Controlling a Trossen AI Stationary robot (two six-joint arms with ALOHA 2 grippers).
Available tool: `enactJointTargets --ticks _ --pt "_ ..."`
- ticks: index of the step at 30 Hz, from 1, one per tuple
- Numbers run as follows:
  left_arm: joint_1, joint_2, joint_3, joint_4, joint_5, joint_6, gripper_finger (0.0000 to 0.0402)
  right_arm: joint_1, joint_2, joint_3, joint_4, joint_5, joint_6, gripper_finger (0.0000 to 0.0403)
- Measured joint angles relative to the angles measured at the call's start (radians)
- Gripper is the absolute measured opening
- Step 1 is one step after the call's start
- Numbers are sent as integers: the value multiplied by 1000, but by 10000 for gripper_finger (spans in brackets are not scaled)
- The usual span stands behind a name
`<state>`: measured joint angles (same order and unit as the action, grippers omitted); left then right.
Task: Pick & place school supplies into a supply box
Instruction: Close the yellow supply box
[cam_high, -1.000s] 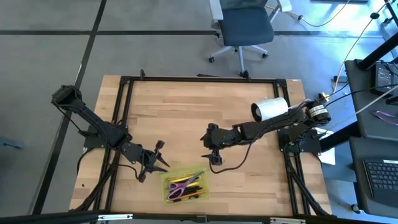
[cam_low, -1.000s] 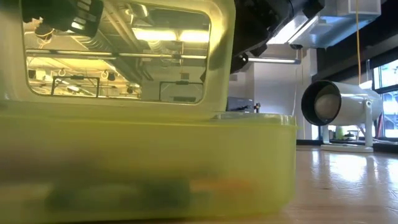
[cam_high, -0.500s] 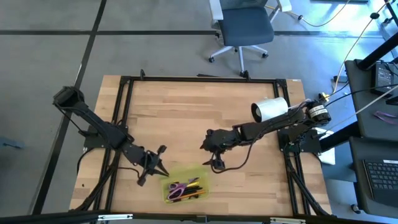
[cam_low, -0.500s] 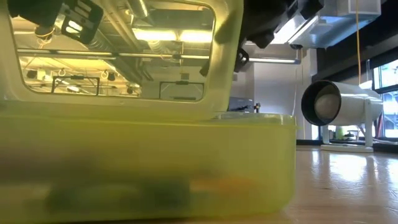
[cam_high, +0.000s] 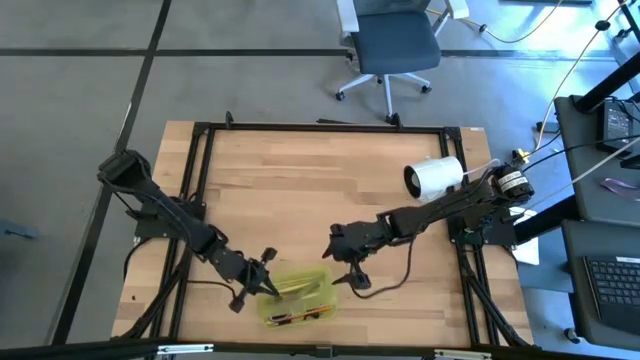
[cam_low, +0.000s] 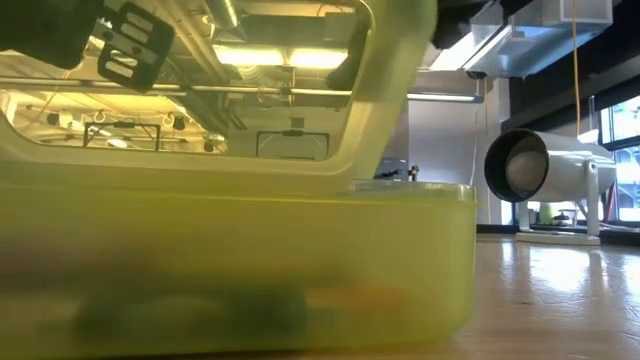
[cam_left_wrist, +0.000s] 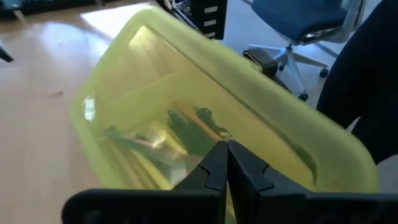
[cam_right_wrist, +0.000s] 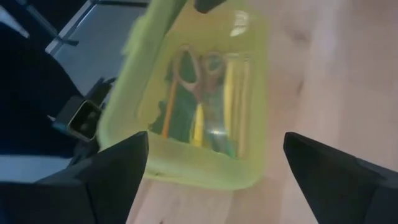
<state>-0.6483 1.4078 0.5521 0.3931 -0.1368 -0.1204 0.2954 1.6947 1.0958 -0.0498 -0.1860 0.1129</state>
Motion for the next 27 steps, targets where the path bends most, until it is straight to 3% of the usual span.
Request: enactJointTargets --ticks 8,14,22,27 --pt "-40 188 150 -12 1 0 1 61 0 0 14 35 -36 376" --pt "-65 279 225 -138 -9 -59 2 118 50 0 140 200 42 376" --pt "-80 288 252 -260 -76 -76 2 168 115 0 169 321 178 376" --pt "-60 284 254 -352 -84 11 3 188 151 -1 237 359 197 376"
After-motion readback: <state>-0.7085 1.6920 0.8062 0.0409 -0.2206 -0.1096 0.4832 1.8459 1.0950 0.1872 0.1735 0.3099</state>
